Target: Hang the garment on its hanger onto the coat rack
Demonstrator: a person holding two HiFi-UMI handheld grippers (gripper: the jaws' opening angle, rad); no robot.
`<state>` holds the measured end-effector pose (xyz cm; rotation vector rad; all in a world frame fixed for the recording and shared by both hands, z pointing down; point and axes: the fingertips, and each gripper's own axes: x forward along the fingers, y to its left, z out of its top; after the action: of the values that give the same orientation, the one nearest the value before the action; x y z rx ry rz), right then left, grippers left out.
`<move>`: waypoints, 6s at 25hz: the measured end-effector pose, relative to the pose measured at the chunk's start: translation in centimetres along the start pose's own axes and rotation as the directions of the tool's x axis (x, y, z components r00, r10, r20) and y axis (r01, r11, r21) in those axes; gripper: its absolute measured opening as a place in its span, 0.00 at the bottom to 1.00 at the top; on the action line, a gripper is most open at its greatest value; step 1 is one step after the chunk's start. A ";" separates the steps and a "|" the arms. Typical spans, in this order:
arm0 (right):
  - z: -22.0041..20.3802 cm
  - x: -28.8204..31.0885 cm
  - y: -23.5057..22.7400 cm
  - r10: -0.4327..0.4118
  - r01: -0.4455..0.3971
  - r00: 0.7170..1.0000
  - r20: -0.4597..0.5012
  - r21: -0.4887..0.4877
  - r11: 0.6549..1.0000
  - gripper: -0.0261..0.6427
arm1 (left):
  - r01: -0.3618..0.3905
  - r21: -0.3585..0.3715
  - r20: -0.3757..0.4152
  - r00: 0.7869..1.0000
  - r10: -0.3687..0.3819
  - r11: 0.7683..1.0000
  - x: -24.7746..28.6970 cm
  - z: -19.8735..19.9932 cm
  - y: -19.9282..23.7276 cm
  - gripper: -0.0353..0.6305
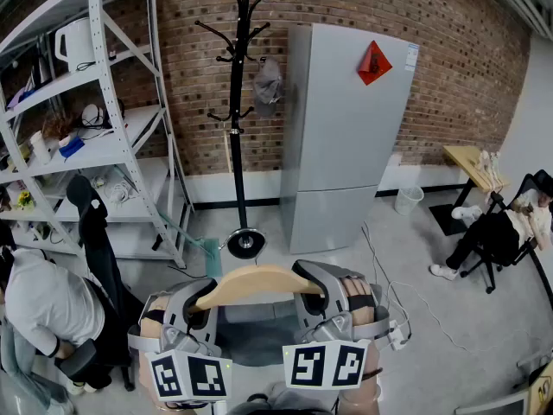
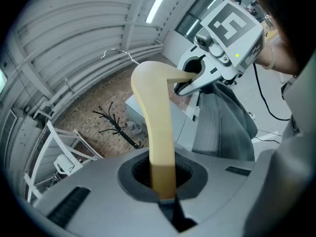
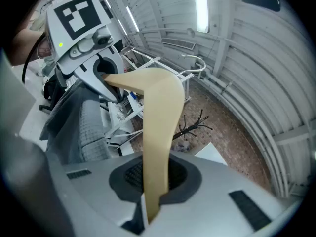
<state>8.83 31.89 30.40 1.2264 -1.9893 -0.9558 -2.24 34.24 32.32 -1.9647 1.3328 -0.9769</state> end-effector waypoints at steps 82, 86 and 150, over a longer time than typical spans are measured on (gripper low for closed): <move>-0.4 34.8 -3.6 0.023 -0.024 1.000 -0.013 -0.046 0.999 0.08 | -0.022 -0.011 0.058 0.998 0.023 1.000 28.6 -10.7 15.8 0.06; -1.2 37.3 -4.2 0.021 -0.022 1.000 -0.020 -0.045 0.999 0.08 | -0.016 -0.009 0.061 0.998 0.016 1.000 31.2 -11.1 16.4 0.06; -4.3 78.3 -18.2 0.031 -0.031 1.000 0.005 -0.051 0.998 0.08 | -0.121 -0.002 0.055 0.991 0.121 0.993 68.5 -15.8 39.1 0.06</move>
<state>-9.45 -46.49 27.36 1.1632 -1.9704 -0.9892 -19.39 -44.20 28.33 -1.8722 1.4020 -0.8611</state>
